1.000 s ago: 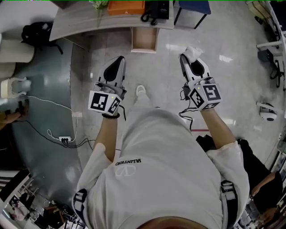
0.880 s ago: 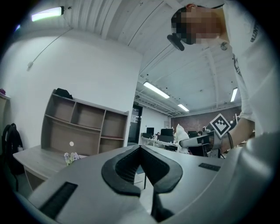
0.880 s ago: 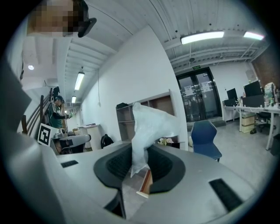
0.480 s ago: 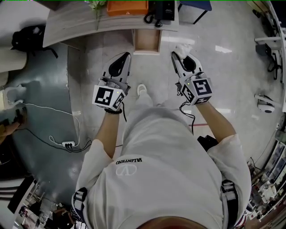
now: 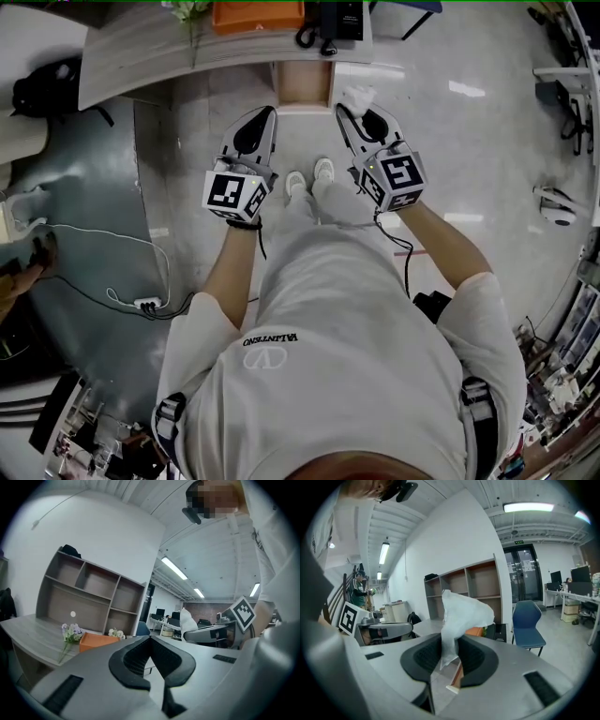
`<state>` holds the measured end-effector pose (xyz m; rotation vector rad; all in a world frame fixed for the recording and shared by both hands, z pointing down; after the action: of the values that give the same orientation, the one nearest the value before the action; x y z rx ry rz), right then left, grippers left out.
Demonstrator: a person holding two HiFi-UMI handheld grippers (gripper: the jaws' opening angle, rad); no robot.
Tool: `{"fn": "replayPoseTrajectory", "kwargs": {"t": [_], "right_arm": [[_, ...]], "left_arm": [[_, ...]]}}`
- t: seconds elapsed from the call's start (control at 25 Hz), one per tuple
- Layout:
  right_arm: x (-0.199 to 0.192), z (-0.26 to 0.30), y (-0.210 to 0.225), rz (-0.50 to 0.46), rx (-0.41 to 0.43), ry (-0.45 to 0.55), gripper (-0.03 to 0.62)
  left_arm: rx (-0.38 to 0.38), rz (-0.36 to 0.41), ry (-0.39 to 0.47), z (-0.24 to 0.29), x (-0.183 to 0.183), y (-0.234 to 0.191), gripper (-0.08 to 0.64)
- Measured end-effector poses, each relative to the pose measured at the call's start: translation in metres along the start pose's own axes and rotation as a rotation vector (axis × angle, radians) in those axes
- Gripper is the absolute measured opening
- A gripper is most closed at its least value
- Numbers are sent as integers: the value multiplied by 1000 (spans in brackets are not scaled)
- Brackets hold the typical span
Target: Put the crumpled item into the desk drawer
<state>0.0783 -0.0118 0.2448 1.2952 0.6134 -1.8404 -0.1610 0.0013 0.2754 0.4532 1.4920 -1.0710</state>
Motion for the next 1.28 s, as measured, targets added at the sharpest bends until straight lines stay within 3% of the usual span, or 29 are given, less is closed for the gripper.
{"fn": "replayPoseTrajectory", "kwargs": {"t": [0.48,1.04,1.28], "right_arm": [[-69,72,32,41,18,-116,91],[-145,116,53,113,50,-208,91],[-172,139,62,134,30,-217,91]], "left_arm": [[117,-30,-148,76,-76,-24,2],[157,-88,-215,110,-146,-38,2],[166,-64,-214,130,-164,-55,2]]}}
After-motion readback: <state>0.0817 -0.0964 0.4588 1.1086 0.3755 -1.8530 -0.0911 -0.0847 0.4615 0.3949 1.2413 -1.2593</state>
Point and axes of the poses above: the fingertips, and each gripper's own axes: z forward along the fingers, y to its right, x out of its top, the point moved 10 cm from there along -z, backward along the fingers, and after that the axes turned 6 degrees about -z, right-handed, at the moved point
